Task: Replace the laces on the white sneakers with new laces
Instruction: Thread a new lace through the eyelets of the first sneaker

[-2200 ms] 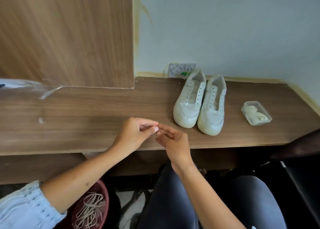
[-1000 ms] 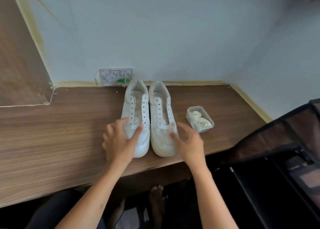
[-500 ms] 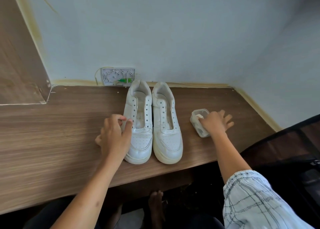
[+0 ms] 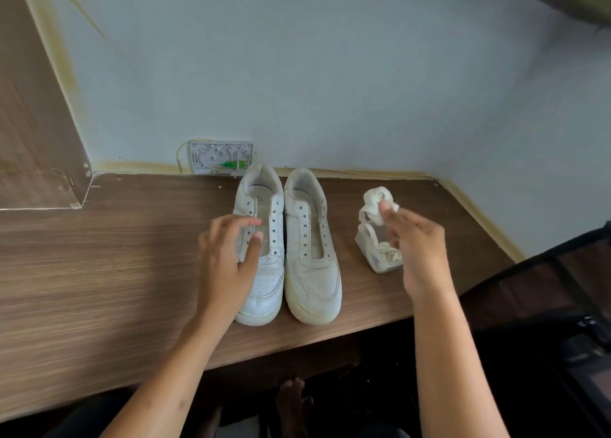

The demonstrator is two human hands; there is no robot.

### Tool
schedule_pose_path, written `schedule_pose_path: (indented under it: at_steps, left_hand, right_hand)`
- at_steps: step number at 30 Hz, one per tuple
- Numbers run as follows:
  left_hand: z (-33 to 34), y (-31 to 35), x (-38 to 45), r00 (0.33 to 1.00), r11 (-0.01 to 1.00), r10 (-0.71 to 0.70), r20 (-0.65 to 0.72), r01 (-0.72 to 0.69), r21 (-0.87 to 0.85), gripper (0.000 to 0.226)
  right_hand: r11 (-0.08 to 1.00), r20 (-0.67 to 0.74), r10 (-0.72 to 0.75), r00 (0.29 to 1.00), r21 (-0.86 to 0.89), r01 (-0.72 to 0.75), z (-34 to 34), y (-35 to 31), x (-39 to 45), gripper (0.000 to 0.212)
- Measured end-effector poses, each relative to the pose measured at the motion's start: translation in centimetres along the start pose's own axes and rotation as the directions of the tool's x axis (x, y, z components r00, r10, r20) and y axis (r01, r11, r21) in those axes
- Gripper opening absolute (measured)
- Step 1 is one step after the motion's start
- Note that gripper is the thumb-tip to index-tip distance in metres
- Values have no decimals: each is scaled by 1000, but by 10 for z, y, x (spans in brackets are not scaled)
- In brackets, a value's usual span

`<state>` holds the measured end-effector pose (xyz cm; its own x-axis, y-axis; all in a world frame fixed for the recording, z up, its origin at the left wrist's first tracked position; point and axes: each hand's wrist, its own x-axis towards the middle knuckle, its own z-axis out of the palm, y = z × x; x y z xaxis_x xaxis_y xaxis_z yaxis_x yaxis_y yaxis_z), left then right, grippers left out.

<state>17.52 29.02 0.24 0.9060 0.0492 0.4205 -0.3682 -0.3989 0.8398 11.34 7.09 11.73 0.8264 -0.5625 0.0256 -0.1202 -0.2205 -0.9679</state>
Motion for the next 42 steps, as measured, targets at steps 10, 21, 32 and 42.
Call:
schedule_pose_path:
  at_steps: [10, 21, 32, 42]
  left_hand:
    - [11, 16, -11, 920, 957, 265, 290, -213, -198, 47]
    - [-23, 7, 13, 933, 949, 236, 272, -162, -271, 11]
    - [-44, -22, 27, 909, 967, 250, 332, -220, -125, 35]
    - [-22, -5, 12, 921, 940, 342, 189, -334, -70, 17]
  right_hand:
    - [954, 285, 14, 958, 284, -98, 47, 16, -51, 28]
    - [942, -122, 90, 988, 334, -45, 33, 44, -30, 20]
    - [927, -286, -73, 955, -372, -41, 25, 69, -19, 33]
    - [913, 329, -374, 867, -35, 406, 90, 49, -49, 28]
